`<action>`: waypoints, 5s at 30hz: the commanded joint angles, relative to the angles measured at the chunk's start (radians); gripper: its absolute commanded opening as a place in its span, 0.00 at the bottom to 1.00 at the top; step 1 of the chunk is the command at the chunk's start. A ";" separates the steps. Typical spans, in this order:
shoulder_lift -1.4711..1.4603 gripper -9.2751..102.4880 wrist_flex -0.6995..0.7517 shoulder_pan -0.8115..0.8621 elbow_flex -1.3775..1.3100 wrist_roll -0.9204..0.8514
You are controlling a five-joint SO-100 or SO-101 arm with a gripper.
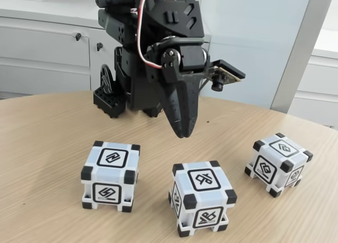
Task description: Stack cubes from left to right.
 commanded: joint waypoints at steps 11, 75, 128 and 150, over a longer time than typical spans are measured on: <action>0.006 0.08 -0.012 -0.005 0.003 0.000; -1.167 0.08 0.267 -0.008 -1.134 0.235; -1.637 0.41 0.242 -0.388 -1.453 0.267; -1.862 0.39 0.232 -0.403 -1.453 0.405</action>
